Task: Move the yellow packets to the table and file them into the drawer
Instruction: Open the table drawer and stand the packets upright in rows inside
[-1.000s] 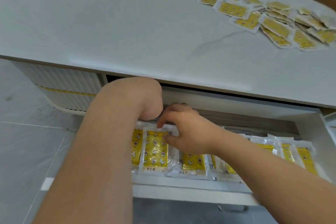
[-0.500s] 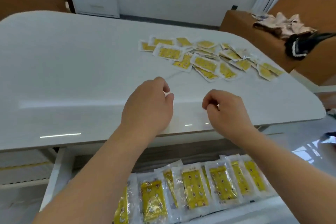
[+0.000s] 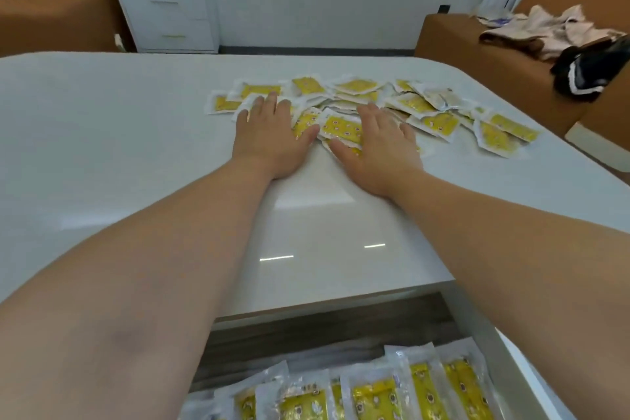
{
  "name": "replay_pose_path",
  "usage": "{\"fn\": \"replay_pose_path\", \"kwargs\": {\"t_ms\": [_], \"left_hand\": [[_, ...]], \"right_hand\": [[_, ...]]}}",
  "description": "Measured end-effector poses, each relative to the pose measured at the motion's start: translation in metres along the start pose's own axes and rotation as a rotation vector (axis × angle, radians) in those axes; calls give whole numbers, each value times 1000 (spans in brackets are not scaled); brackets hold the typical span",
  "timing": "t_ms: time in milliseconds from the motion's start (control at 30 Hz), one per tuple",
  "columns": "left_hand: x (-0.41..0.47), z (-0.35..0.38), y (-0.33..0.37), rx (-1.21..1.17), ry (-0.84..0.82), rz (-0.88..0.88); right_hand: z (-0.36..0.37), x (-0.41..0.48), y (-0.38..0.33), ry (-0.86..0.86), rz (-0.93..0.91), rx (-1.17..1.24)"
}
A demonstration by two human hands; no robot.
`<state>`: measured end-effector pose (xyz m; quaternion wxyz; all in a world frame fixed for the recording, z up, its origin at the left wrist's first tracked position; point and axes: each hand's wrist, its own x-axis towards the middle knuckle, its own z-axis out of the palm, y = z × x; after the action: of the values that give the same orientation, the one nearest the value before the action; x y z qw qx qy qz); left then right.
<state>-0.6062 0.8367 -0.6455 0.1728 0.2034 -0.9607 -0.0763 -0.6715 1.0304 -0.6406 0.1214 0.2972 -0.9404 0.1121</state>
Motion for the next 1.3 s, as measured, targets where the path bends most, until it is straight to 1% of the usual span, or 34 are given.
{"fn": "replay_pose_path", "kwargs": {"t_ms": [100, 167, 200, 233, 300, 367, 467, 600, 733, 833, 900, 967, 1000, 1100, 1167, 1233, 1300], "left_hand": [[9, 8, 0, 14, -89, -44], [10, 9, -2, 6, -156, -80], [10, 8, -2, 10, -164, -87], [9, 7, -2, 32, -146, -85], [6, 5, 1, 117, -61, -81], [2, 2, 2, 186, -1, -86], [0, 0, 3, 222, 10, -97], [-4, -3, 5, 222, 4, -139], [-24, -12, 14, 313, -82, -143], [-53, -25, 21, 363, -153, -153], [-76, -37, 29, 404, -184, -171], [-104, -49, 37, 427, -190, -199], [-120, -55, 40, 418, -193, -213], [-166, -72, 47, 336, -220, -263], [-193, -81, 50, 326, -237, -276], [-219, -87, 53, 326, -209, -247], [-240, -91, 53, 272, -170, -239]], "right_hand": [[7, 17, 3, -34, -85, -81], [11, 25, 3, -79, -79, -76], [12, 27, 3, -101, -63, -74], [13, 28, 3, -122, -49, -75], [13, 28, 4, -135, -29, -76], [11, 27, 4, -90, -22, -75], [10, 26, 3, -14, -23, -100], [11, 23, 5, 23, -57, -80], [6, 16, 6, 55, -120, -106], [-2, 4, 0, 38, -158, -161], [-14, -15, -9, 83, -125, -90], [-33, -43, -21, 156, -69, 58], [-43, -59, -27, 145, -45, 125], [-69, -111, -38, 4, 29, 286], [-82, -144, -41, 8, 94, 360], [-89, -173, -39, 28, 148, 416], [-95, -194, -36, 28, 204, 562]]}}
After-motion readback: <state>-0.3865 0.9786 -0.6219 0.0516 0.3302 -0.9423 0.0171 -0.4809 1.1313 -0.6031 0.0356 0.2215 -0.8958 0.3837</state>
